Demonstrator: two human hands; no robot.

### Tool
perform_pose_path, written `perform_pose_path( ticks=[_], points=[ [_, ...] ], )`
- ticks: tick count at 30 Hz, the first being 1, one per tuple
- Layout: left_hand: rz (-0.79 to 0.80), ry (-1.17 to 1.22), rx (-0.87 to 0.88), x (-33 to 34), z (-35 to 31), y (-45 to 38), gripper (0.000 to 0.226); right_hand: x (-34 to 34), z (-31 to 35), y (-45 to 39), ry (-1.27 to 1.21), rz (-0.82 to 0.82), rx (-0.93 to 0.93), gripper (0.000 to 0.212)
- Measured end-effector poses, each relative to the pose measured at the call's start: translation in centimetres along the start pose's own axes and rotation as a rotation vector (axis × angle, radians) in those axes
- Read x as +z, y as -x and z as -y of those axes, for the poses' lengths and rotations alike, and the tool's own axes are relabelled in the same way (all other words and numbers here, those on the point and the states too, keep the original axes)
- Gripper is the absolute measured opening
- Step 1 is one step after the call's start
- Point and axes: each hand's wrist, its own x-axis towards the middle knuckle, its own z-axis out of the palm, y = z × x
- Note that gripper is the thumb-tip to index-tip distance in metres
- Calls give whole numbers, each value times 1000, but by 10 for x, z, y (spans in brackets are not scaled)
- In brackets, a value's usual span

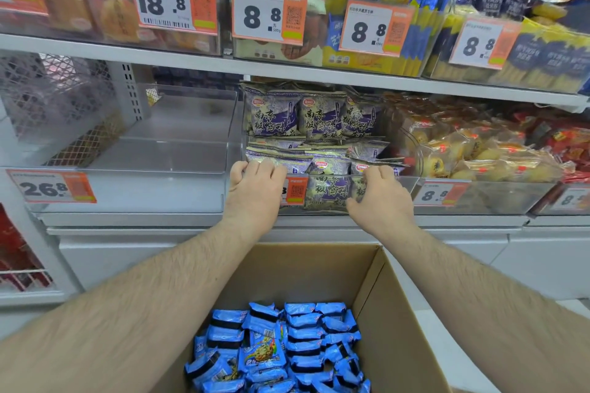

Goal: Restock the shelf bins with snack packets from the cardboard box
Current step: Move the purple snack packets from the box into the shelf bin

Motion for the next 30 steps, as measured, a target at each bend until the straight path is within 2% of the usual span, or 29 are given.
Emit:
perform_pose_path(
  ticks=[2,4,7,10,14,18,20,21,23,25,27,28,30],
  points=[
    [-30,2,32,-5,4,1,62,-6,14,9,-67,-39,-39,52],
    [-128,30,61,-17,17,8,76,-10,31,22,-191,-119,-143,55],
    [-202,-12,89,-37,56,27,78,-14,61,40,-380,-199,-327,47],
    [-55,-55,-31,-50,102,47,81,-13,97,45,-520,-207,-411,39],
    [34,-80,-208,-45,139,59,72,-7,154,38,-673,-212,-484,34],
    [144,-20,-335,-35,155,62,67,-2,191,25,-602,-144,-539,38],
    [156,-10,-343,-29,158,62,64,-8,188,19,-481,-265,-471,33],
    [150,-5,-346,-28,157,61,64,-12,179,18,-424,-328,-384,30],
    [84,-2,-327,-27,148,55,65,-15,149,19,-327,-345,-185,31],
    [-72,0,-216,-27,125,44,70,-13,114,24,-195,-278,-77,41],
    [-221,51,-51,-28,90,31,69,-7,82,26,-58,-140,1,54],
    [-263,77,18,-29,74,25,67,-5,69,25,0,-89,29,60],
    [-247,97,75,-31,51,16,63,-2,48,20,104,-53,31,66]
  ],
)
